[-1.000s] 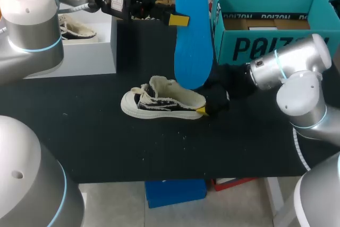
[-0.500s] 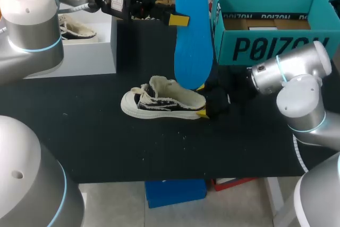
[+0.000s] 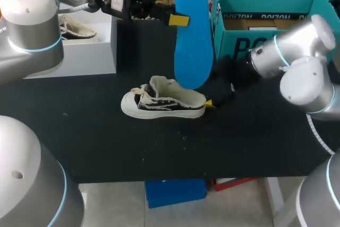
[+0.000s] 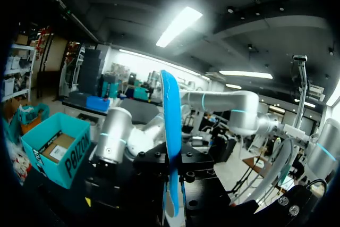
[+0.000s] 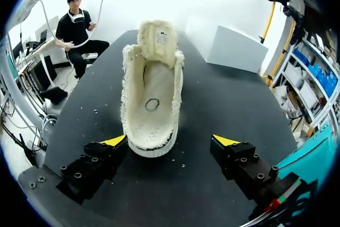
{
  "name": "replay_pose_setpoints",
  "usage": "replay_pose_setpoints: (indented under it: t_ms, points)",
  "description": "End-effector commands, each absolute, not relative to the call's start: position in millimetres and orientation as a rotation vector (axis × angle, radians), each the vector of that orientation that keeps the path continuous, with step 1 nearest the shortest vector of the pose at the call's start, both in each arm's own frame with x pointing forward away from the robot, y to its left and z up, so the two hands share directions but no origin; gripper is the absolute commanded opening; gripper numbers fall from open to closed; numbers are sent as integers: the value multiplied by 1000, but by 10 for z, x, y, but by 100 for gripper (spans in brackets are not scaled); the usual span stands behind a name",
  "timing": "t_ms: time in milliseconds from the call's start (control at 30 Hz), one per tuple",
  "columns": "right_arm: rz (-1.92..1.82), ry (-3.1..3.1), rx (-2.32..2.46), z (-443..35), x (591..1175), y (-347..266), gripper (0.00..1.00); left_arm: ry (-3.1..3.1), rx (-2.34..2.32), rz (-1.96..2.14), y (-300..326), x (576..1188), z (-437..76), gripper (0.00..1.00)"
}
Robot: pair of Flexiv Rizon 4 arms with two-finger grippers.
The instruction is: Take the shoe out of the shoebox, open the shoe tongue, remove and reinsert the insole, then place the shoe into the shoebox
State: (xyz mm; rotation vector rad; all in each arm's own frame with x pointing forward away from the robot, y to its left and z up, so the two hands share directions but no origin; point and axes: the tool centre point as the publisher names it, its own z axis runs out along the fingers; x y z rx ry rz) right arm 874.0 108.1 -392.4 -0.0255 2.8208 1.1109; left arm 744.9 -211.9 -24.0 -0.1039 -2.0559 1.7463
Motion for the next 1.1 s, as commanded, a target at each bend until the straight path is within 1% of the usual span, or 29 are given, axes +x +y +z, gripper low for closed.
replay_pose_setpoints:
  t_ms: [33,100,400,733,1100]
  points:
    - [704,2948,-58,-3726,8796,1080,100,-2058,-106,1744,-2124,7454,-243,0]
    - [543,2980,-106,-3706,8820,1118,100,-2058,-106,1744,-2124,7454,-243,0]
    - [277,2997,-188,-3730,8869,1360,100,-2058,-106,1744,-2124,7454,-243,0]
    - [143,3017,-233,-3723,8935,1633,100,-2058,-106,1744,-2124,7454,-243,0]
    - [86,3041,-284,-3728,8979,1942,100,-2058,-106,1744,-2124,7454,-243,0]
